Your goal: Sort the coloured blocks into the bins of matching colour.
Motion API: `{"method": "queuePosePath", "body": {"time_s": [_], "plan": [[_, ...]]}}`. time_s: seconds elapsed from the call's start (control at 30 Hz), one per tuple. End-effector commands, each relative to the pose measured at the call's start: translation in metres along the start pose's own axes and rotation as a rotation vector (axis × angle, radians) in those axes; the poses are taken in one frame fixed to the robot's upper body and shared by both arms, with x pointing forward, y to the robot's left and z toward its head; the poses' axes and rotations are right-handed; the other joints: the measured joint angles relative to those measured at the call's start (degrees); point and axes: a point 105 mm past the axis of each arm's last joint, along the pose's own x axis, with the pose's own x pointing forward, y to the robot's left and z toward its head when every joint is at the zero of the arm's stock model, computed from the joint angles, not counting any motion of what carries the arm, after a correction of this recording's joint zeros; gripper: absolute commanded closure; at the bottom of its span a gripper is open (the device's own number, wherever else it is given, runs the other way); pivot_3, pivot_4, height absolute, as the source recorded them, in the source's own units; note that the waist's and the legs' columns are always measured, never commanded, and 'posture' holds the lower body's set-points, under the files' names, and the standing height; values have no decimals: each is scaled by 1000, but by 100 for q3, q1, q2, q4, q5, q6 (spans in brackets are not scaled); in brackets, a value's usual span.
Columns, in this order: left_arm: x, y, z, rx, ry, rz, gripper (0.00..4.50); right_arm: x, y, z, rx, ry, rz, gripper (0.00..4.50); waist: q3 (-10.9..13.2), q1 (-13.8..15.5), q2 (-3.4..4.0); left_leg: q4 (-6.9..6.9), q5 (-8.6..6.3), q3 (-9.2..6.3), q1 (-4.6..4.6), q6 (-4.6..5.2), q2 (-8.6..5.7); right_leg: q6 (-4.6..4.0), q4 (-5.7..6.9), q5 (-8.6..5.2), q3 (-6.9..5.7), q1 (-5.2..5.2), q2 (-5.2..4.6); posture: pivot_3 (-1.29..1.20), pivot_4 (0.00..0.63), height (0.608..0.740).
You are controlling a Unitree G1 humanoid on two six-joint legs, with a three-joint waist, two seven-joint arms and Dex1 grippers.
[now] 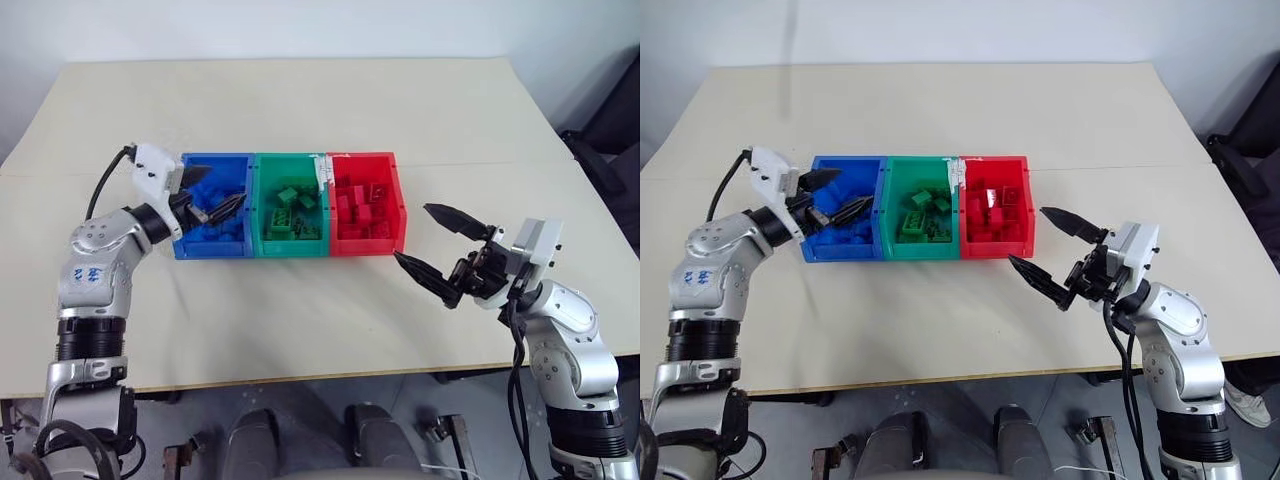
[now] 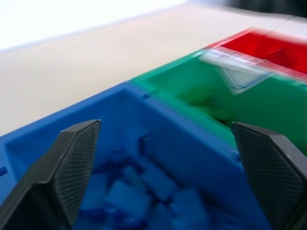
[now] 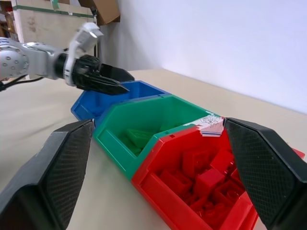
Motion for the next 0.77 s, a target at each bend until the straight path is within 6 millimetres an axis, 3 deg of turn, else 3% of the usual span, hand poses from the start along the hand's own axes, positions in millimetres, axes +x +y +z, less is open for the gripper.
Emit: {"method": "queuePosePath", "body": {"time_s": [0.03, 0.23, 0.37, 0.6, 0.77], "plan": [[-31, -2, 12, 73, -67, -33, 25, -1, 0, 6, -41, -13, 21, 0, 0, 4, 0, 0, 0, 0, 0, 0, 2, 0, 1, 0, -1, 0, 1, 0, 150, 740], [-86, 7, -7, 126, 49, 72, 25, -6, 1, -5, -57, 39, 76, 0, 0, 6, 0, 4, -2, 1, 1, 2, 4, -1, -4, 0, 1, 6, 0, 0, 150, 740], [-107, 2, -24, 120, 120, 124, 25, -15, 0, -18, -64, 90, 93, 0, 0, 25, 0, 2, -4, 3, 2, 4, 4, -2, -6, -1, 0, 6, -1, 0, 150, 740], [-125, -10, -50, 65, 157, 185, 25, -35, -7, -35, -71, 155, 73, 0, 0, 13, 0, 4, -5, 3, 4, 6, 3, -4, -9, -2, 0, 11, -3, 0, 150, 740], [-122, -13, -51, 93, 163, 194, 25, -34, -7, -33, -70, 154, 88, 0, 0, -2, 0, 1, -5, 2, 6, 4, 7, -5, -7, -2, 0, 9, 0, 0, 150, 740]]}}
